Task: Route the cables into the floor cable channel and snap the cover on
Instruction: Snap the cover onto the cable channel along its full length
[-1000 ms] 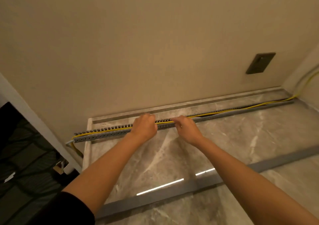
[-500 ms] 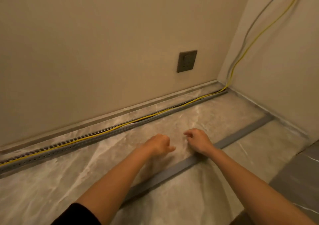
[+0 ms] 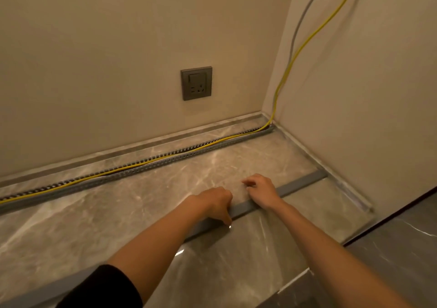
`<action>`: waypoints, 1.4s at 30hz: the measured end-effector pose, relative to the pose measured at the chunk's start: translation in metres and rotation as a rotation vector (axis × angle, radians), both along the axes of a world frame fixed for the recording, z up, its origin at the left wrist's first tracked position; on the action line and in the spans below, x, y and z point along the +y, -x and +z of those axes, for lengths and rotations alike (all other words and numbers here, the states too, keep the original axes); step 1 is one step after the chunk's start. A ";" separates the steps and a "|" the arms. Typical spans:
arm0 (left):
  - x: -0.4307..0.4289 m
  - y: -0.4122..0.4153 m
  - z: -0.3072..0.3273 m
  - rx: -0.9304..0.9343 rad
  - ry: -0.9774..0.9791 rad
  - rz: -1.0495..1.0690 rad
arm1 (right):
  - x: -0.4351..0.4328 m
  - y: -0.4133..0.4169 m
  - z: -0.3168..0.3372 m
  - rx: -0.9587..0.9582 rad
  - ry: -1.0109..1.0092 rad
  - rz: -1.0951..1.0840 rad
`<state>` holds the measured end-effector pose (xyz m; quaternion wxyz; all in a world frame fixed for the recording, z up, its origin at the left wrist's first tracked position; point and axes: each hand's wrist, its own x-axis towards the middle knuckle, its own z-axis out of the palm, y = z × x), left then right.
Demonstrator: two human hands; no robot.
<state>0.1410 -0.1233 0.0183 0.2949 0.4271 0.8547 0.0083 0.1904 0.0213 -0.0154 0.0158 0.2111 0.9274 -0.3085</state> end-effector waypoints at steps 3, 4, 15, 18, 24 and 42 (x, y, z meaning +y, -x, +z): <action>0.005 0.001 0.000 0.046 0.027 0.007 | 0.008 0.004 -0.001 0.011 0.016 0.014; 0.005 0.004 0.000 0.057 0.025 0.021 | 0.010 0.005 -0.001 0.009 0.019 0.015; -0.009 0.049 -0.003 0.242 -0.227 0.201 | 0.039 0.037 0.023 0.134 -0.070 -0.306; -0.010 0.063 0.000 0.353 -0.222 0.176 | 0.041 0.052 0.034 0.360 0.136 -0.496; -0.013 0.087 0.016 0.440 -0.113 0.126 | 0.065 0.080 0.040 0.554 0.805 -0.976; -0.023 0.173 -0.001 0.529 0.160 0.246 | 0.149 0.156 0.024 0.243 1.170 -0.655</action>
